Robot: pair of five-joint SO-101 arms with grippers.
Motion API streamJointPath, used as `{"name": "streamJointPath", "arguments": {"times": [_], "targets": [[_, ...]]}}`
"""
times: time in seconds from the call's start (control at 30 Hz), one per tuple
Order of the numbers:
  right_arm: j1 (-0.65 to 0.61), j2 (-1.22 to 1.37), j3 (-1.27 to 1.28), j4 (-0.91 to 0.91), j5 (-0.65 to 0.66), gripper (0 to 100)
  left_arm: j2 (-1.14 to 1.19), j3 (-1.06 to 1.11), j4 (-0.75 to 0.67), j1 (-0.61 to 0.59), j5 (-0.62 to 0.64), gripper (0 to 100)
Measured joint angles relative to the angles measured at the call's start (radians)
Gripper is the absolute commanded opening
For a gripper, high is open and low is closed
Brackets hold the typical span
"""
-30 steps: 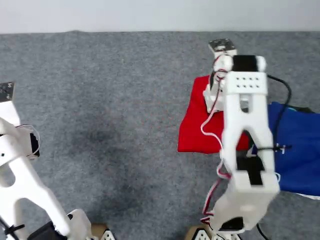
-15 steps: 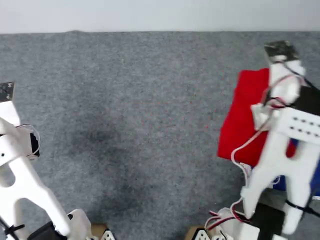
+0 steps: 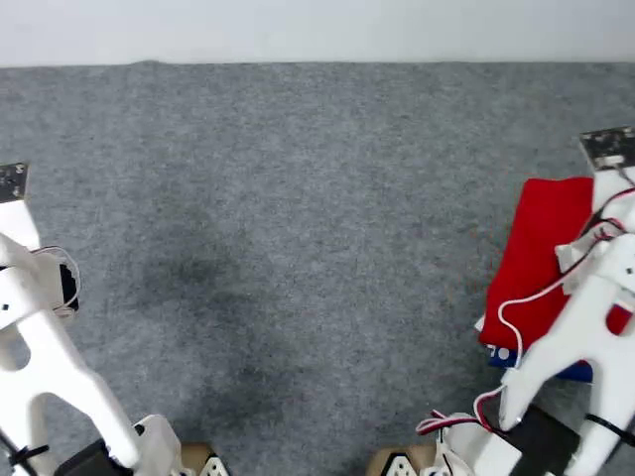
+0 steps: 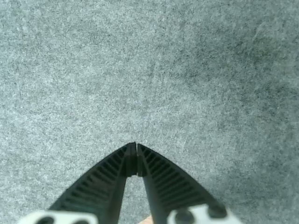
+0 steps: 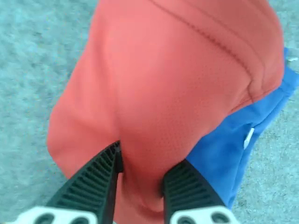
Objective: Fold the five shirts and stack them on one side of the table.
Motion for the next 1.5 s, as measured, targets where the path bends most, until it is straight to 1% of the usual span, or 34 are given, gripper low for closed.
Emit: {"name": "streamJointPath", "arguments": {"times": [0.13,0.2,0.33,0.47,0.63,0.7,0.77,0.83,0.87,0.9,0.93,1.0,1.17,1.27,1.5], "targets": [[0.029,0.0,0.037,-0.055,0.037,2.2,0.0,0.0,0.0,0.0,0.0,0],[0.04,0.0,0.054,-0.086,0.051,7.5,0.0,0.0,0.0,0.0,0.0,0],[0.075,0.0,0.058,-0.106,0.058,22.0,0.0,0.0,0.0,0.0,0.0,0],[0.126,-0.017,0.054,-0.106,0.058,23.6,0.0,0.0,0.0,0.0,0.0,0],[0.169,-0.049,0.009,-0.106,0.058,23.3,0.0,0.0,0.0,0.0,0.0,0],[0.169,-0.074,-0.005,-0.098,0.058,21.3,0.0,0.0,0.0,0.0,0.0,0],[0.16,-0.1,-0.011,-0.066,0.058,13.4,0.0,0.0,0.0,0.0,0.0,0],[0.129,-0.118,-0.011,-0.025,0.058,1.0,0.0,0.0,0.0,0.0,0.0,0],[0.112,-0.124,-0.011,-0.003,0.058,0.6,0.0,0.0,0.0,0.0,0.0,0],[0.097,-0.127,-0.011,0.017,0.058,3.5,0.0,0.0,0.0,0.0,0.0,0],[0.081,-0.127,-0.011,0.038,0.058,4.0,0.0,0.0,0.0,0.0,0.0,0],[0.051,-0.127,-0.002,0.08,0.061,0.9,0.0,0.0,0.0,0.0,0.0,0],[0.002,-0.13,0.107,0.095,0.06,1.3,0.0,0.0,0.0,0.0,0.0,0],[-0.005,-0.13,0.221,0.015,0.06,1.3,0.0,0.0,0.0,0.0,0.0,0],[-0.044,-0.13,0.577,-0.339,0.06,1.3,0.0,0.0,0.0,0.0,0.0,0]]}}
